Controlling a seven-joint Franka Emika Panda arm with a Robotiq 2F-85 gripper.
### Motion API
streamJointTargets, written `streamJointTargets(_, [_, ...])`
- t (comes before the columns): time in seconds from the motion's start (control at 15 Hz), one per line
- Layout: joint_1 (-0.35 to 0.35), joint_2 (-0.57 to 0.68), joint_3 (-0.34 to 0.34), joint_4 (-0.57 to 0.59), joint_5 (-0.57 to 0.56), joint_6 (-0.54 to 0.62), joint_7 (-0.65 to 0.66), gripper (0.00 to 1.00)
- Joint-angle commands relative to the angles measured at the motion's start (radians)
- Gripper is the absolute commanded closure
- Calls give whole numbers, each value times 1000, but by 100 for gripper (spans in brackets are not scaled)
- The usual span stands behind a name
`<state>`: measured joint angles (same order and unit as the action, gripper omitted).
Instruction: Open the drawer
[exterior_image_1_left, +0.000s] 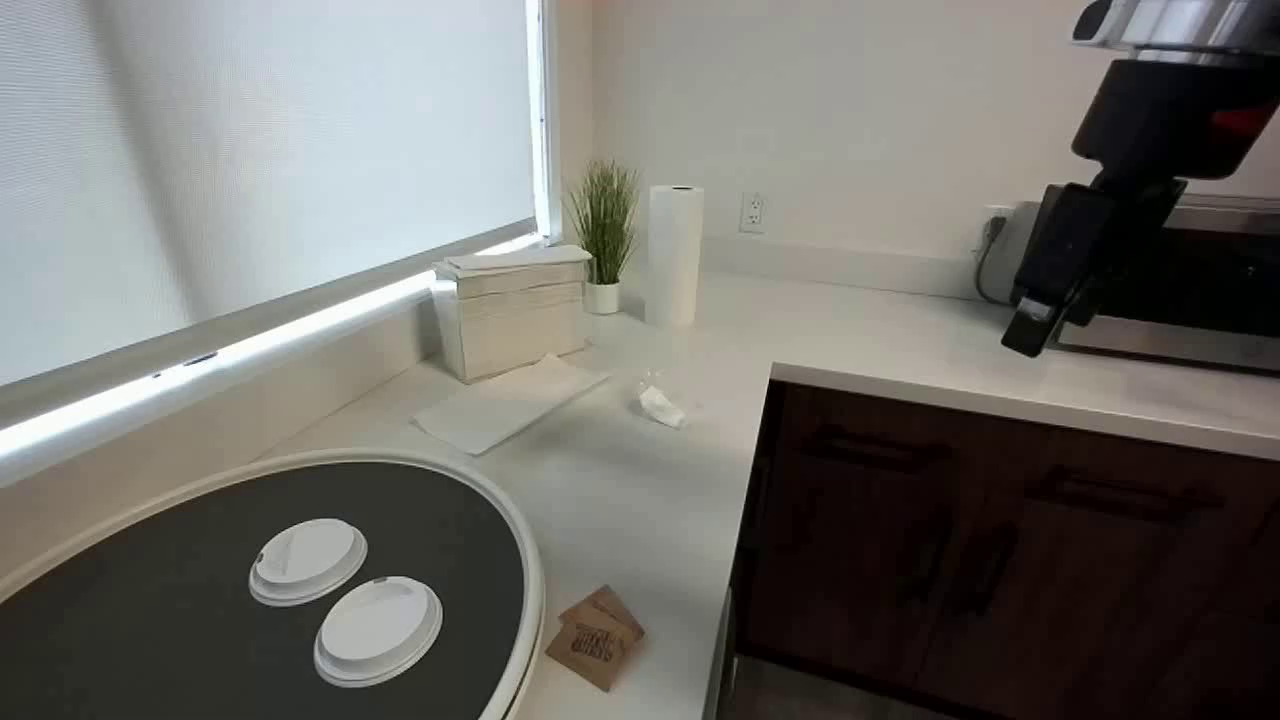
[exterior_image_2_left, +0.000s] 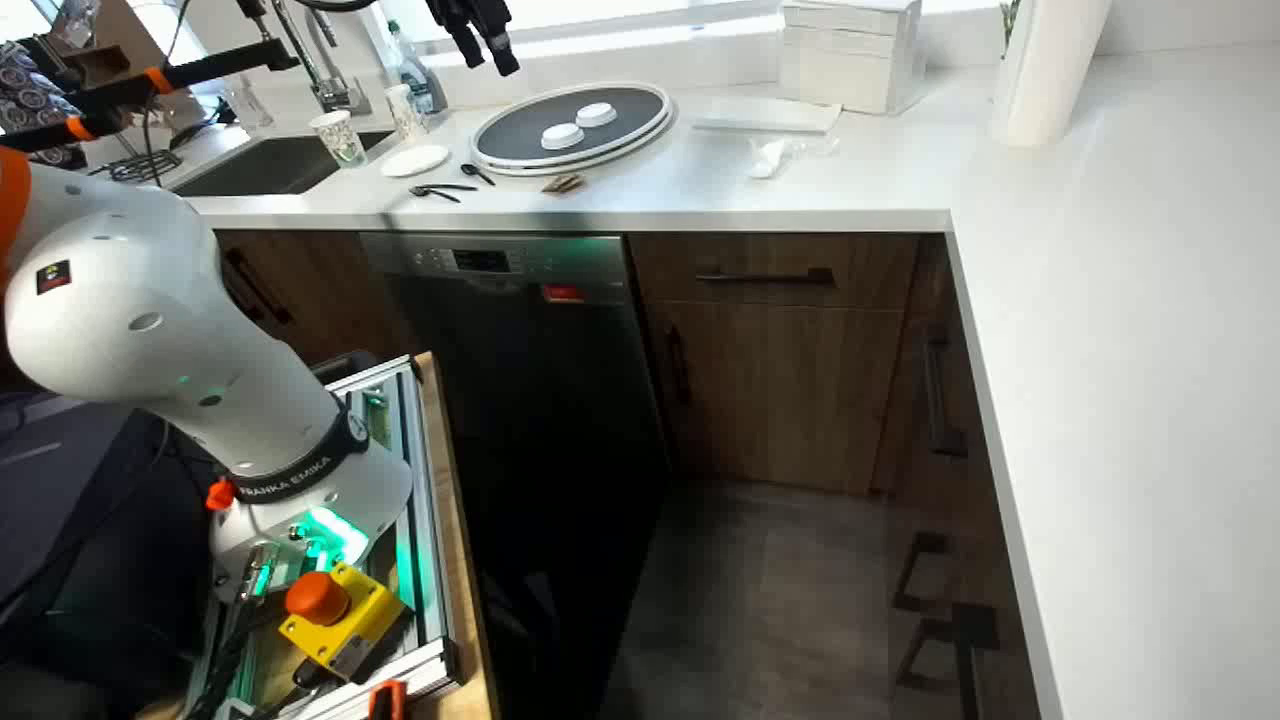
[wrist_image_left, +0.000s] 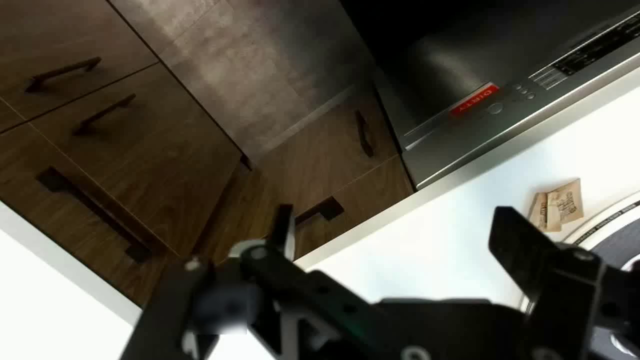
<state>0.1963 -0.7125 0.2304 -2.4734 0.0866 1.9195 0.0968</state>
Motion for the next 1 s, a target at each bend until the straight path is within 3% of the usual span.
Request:
streamJointTargets(0.0, [4, 2, -3, 3, -3, -3, 2, 0])
streamJointTargets(0.6, [4, 2, -3, 3, -3, -3, 2, 0])
streamJointTargets(0.93, [-32, 35, -129, -30, 106, 137, -15, 0])
